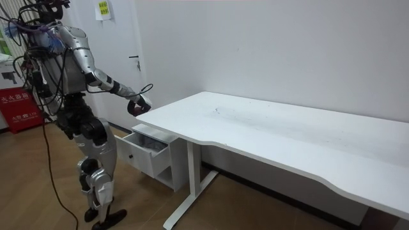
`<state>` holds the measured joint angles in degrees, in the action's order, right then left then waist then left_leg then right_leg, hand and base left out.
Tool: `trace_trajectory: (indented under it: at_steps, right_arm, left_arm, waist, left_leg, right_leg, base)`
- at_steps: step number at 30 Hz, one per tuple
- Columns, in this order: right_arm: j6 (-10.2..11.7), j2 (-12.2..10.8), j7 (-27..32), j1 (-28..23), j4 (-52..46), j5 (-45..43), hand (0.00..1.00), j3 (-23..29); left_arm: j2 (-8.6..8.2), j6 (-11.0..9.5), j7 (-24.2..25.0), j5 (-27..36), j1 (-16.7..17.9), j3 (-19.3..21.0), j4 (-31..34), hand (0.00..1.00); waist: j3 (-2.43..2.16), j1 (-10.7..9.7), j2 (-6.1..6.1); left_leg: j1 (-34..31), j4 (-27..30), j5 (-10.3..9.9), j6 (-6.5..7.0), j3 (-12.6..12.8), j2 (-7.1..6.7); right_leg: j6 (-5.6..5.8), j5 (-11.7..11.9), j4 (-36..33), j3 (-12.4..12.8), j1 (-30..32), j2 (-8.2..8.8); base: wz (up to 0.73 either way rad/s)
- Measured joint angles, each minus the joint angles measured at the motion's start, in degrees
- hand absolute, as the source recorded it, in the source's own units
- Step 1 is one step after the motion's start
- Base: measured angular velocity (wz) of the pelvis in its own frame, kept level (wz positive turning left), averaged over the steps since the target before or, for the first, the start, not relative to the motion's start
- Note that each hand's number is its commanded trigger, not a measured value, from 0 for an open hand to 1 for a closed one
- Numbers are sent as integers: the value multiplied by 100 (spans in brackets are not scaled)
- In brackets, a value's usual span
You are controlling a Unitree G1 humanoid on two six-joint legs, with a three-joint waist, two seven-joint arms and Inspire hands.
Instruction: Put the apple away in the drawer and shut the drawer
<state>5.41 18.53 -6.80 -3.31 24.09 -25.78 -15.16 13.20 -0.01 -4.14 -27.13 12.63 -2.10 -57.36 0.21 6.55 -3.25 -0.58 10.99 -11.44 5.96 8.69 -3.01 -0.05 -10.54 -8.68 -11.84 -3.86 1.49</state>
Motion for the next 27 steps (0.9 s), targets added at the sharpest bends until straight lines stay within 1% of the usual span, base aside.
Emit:
trace_trajectory:
  at_steps: [1, 2, 3, 4, 7, 9, 10, 14, 18, 27]
  right_arm:
    - [-4, -2, -20, -3, 3, -28, 77, 0]
    - [-4, -7, -42, -5, 3, -101, 21, -1]
    - [-4, -12, -49, -6, 3, -166, 2, -1]
    - [-4, -13, -52, -8, 3, -169, 0, -1]
    - [-4, -22, -78, -10, 27, -176, 0, -1]
    - [-1, -44, -82, -21, 153, -177, 0, -13]
    - [-1, -52, -82, -21, 220, -177, 0, -21]
    - [-5, -144, -84, -75, 410, -306, 0, -64]
    - [3, -169, -87, -77, 447, -408, 0, -154]
    - [5, -232, -67, -134, 453, -392, 0, -147]
  left_arm:
    - [-3, 0, 0, 0, -5, 0, 0, 0]
    - [-3, 0, 0, 0, -10, 0, 0, 0]
    - [-3, 0, 0, 0, -20, 0, 0, 0]
    - [-4, 0, 0, 0, -33, 0, 0, 0]
    - [-8, -1, -12, 1, -50, -29, 9, 0]
    - [-34, -2, -27, 0, -69, -41, 10, 0]
    - [-44, -2, -29, 0, -72, -41, 9, 0]
    - [-96, -2, -44, 0, -55, -56, 14, 0]
    - [-99, -22, -44, 0, -62, -110, 18, 0]
    - [-102, -39, -32, 2, -33, -106, 16, 0]
  waist:
    - [2, 1, 4]
    - [7, 2, 10]
    - [10, -1, 15]
    - [11, -1, 17]
    - [20, -4, 31]
    - [22, -10, 35]
    - [22, -8, 35]
    - [20, -18, 38]
    - [16, -27, 34]
    - [8, -86, 22]
  left_leg:
    - [-2, -1, 0, 0, -1, -1]
    - [-5, -1, 0, 0, -2, -1]
    - [-5, -2, 0, 0, -3, -1]
    - [-4, -3, 0, 0, -2, -1]
    - [-5, -4, 0, 0, -3, -1]
    - [-7, -4, 0, 0, -11, -1]
    - [-8, -4, -1, 0, -13, -1]
    - [-8, -9, 0, 0, -21, -1]
    - [-8, -9, -1, 0, -41, -3]
    - [27, -1, 0, 0, -93, -17]
  right_leg:
    - [0, 0, 0, -2, 0, 0]
    - [0, 0, 0, -2, 2, 0]
    - [0, 0, 0, -2, 3, 0]
    - [0, 0, 1, -2, 4, 0]
    - [0, 0, 0, -13, 5, 0]
    - [0, 0, 0, -92, 3, 5]
    - [0, 0, 0, -91, 2, 5]
    - [0, 0, 1, -94, 1, 3]
    - [0, 0, 1, -102, -2, 3]
    - [0, 0, 4, -105, -65, 10]
  base:
    - [0]
    - [0]
    - [0]
    - [0]
    - [0]
    - [0]
    - [0]
    - [0]
    - [0]
    - [3]
